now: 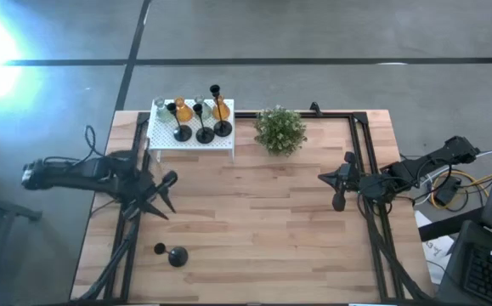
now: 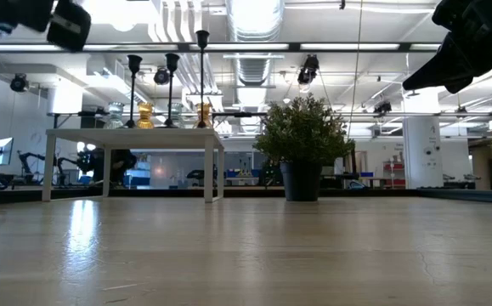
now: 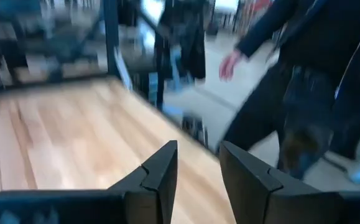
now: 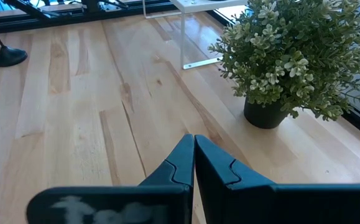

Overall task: Pick & Place candle stick holders
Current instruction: Put the large black candle holder on the shelf

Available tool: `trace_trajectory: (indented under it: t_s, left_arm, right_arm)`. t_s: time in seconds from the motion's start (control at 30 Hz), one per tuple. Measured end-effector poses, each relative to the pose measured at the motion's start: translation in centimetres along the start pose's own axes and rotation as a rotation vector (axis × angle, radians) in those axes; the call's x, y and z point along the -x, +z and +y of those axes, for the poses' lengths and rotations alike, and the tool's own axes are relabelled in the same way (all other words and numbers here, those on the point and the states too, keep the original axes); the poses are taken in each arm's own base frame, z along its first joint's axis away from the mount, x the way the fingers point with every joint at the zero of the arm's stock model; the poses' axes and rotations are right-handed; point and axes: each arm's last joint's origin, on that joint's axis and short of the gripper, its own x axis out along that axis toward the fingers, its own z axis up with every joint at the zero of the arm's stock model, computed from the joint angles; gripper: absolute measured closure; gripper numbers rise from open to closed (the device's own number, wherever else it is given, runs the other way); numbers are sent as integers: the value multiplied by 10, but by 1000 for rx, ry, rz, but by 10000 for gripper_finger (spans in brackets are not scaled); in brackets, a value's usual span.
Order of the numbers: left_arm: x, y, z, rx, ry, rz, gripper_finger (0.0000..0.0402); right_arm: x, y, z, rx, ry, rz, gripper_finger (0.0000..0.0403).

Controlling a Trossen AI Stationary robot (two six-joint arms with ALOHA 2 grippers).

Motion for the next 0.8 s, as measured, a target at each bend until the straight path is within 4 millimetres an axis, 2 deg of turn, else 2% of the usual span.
trace_trajectory:
  t_s: [0.17,0.57,0.8]
  left_arm:
    - [-6,-16,-11,76,-31,153,278]
    - [-12,-19,-23,176,-130,209,278]
    - [-22,-23,-30,190,-193,276,278]
  right_arm:
    - [0,0,0,0,0,0,394]
    - [0,0,0,0,0,0,394]
    - [0,0,0,0,0,0,394]
